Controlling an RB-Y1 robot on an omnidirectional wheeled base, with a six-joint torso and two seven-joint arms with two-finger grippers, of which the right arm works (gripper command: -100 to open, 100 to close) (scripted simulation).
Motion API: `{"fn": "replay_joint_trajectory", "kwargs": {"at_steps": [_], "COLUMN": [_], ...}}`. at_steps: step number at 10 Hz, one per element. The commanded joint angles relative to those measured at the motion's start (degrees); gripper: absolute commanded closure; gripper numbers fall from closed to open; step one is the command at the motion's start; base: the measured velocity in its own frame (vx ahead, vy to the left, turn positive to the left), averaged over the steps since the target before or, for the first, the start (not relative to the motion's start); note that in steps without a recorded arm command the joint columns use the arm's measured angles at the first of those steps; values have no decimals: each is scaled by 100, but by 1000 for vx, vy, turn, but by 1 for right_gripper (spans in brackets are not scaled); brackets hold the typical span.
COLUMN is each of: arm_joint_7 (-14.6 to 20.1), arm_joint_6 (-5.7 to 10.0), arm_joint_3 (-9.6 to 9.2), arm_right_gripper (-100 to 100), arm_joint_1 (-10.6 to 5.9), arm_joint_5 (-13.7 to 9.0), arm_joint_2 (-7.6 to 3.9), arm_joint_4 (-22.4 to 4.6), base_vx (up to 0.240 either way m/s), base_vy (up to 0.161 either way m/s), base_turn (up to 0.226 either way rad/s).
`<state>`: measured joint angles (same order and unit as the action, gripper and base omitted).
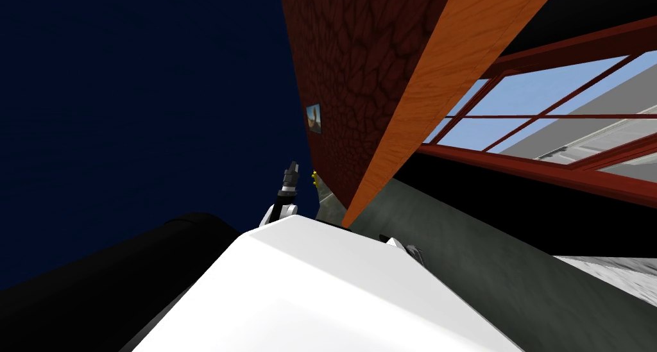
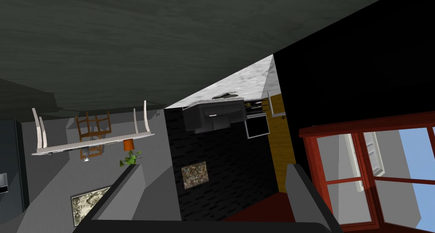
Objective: Push the door open
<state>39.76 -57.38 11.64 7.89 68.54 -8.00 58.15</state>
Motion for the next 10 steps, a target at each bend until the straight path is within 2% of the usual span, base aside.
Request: {"fn": "replay_joint_trajectory", "kwargs": {"at_steps": [1, 10], "arm_joint_7": [23, 23], "arm_joint_6": [-22, -22], "arm_joint_3": [-19, -19], "arm_right_gripper": [-100, -100], "arm_joint_1": [15, 15], "arm_joint_5": [-11, -11], "arm_joint_2": [0, 0], "arm_joint_4": [-4, -4], "base_vx": [8, 0], "base_vy": [16, 1], "base_turn": [-35, 0]}}
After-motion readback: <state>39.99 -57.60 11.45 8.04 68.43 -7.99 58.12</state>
